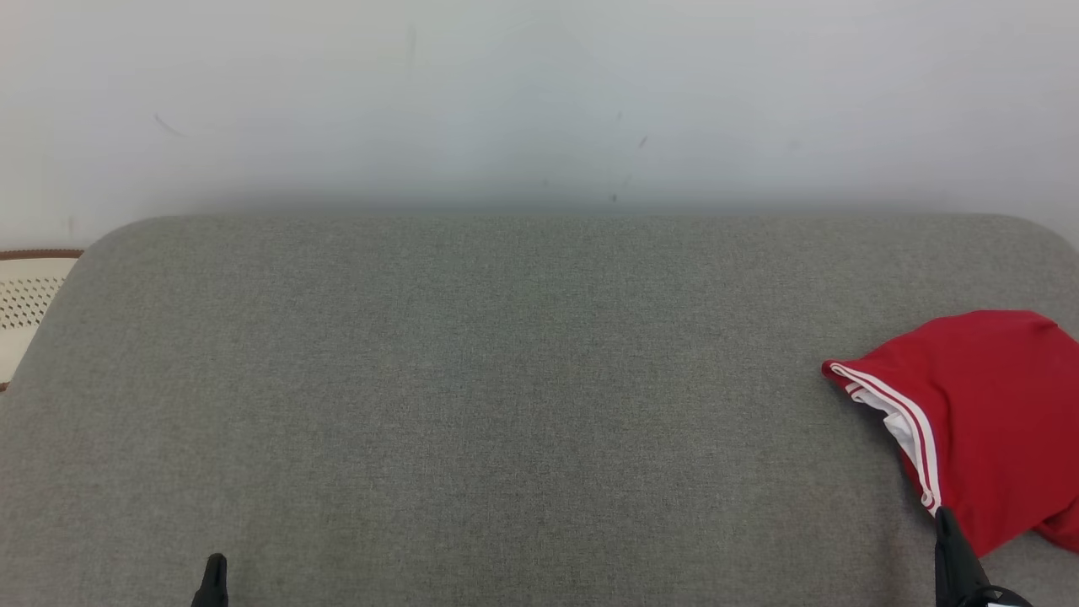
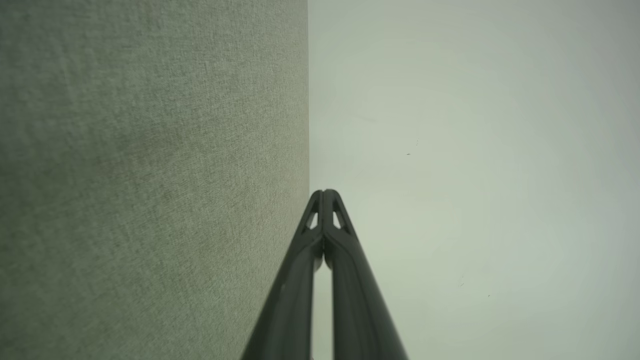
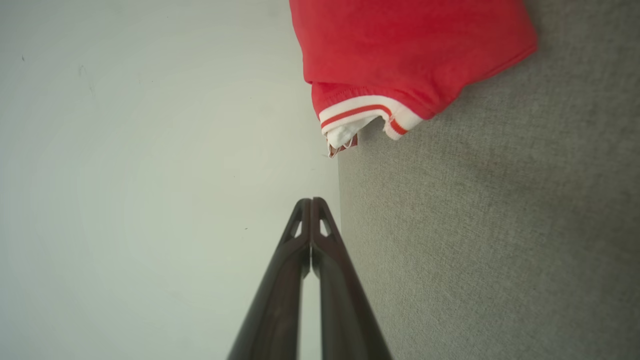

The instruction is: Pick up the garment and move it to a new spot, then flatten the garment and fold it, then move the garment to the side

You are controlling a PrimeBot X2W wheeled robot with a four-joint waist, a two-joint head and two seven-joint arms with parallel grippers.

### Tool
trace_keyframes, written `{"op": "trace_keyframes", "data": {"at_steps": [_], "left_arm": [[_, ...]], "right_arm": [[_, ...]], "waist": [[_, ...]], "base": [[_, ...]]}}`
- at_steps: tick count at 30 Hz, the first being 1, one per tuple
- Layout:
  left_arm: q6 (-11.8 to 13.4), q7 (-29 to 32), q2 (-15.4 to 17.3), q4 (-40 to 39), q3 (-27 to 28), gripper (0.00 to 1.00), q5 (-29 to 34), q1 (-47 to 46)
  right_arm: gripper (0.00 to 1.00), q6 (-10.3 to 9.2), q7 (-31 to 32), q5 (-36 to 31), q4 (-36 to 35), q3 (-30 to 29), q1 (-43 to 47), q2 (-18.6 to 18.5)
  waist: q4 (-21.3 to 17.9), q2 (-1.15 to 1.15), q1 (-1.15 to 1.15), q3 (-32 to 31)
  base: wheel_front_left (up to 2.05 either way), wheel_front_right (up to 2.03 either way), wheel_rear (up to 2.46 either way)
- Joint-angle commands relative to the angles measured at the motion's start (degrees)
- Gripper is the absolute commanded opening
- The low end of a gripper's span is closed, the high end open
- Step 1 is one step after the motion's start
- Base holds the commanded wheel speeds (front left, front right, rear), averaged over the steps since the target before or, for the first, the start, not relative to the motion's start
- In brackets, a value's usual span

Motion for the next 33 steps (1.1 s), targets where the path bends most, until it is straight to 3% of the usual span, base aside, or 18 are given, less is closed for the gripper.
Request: {"op": "trace_keyframes", "data": {"at_steps": [1, 33], "left_arm": [[-0.14, 0.16, 0.15, -0.04, 0.2, 0.0, -0.19, 0.64], [-0.14, 0.16, 0.15, -0.04, 0.2, 0.0, -0.19, 0.64]], "right_arm": [[0.0, 0.0, 0.22, 0.26, -0.09, -0.1, 0.29, 0.11], [0.0, 0.0, 0.2, 0.26, -0.09, -0.09, 0.29, 0.1]], "waist": [[0.0, 0.0, 0.0, 0.0], [0.0, 0.0, 0.0, 0.0]], "base": [[0.0, 0.0, 0.0], [0.0, 0.0, 0.0]]}}
